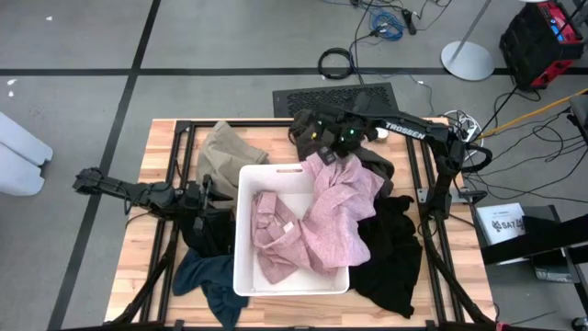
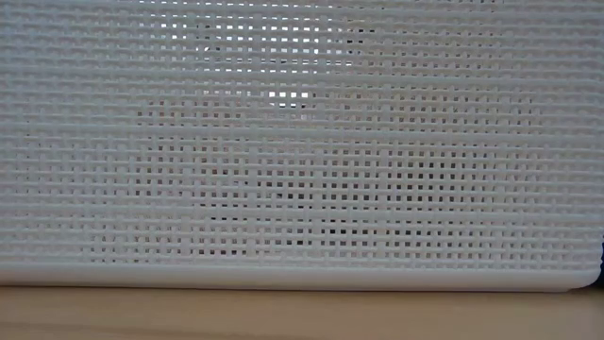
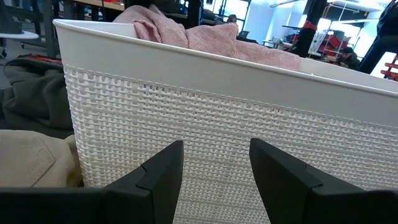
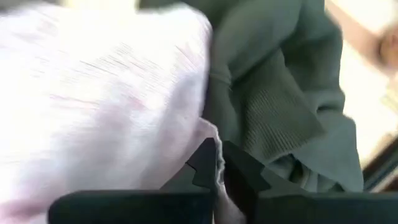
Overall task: Sort clothes
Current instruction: Put the pink shirt into the white laundry bin
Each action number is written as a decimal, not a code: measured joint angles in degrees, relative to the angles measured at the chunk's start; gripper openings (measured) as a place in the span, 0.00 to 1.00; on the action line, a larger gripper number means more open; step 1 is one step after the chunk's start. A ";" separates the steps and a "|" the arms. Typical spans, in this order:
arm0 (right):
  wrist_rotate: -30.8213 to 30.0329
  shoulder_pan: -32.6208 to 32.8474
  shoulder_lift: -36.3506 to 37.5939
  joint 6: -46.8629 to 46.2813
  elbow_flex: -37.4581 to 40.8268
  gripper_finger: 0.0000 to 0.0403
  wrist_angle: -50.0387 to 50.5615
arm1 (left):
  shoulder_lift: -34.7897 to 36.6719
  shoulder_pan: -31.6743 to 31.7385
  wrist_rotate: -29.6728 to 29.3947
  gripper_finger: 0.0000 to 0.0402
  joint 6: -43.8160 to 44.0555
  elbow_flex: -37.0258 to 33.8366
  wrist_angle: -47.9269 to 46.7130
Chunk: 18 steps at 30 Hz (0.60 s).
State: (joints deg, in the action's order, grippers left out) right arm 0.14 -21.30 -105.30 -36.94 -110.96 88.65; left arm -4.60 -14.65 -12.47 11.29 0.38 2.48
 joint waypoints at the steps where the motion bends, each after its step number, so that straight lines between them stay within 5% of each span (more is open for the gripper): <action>1: 0.00 0.00 0.00 0.03 -2.37 0.02 0.06 | 0.00 -0.01 0.00 0.48 0.00 0.00 -0.01; 9: -0.02 1.25 0.37 2.44 -24.18 0.00 -4.60 | -0.04 0.01 0.02 0.48 -0.04 0.00 -0.02; 13: 5.94 2.79 7.43 2.01 -18.95 0.00 -23.28 | -0.27 0.01 0.14 0.48 -0.07 0.01 -0.02; 18: 3.53 4.65 10.20 1.79 -18.91 0.00 -21.43 | -0.86 0.00 0.22 0.48 -0.07 0.01 -0.02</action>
State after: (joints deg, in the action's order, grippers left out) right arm 3.68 -16.65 -95.10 -35.15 -129.87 67.22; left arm -5.46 -14.64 -12.25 11.22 0.39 2.46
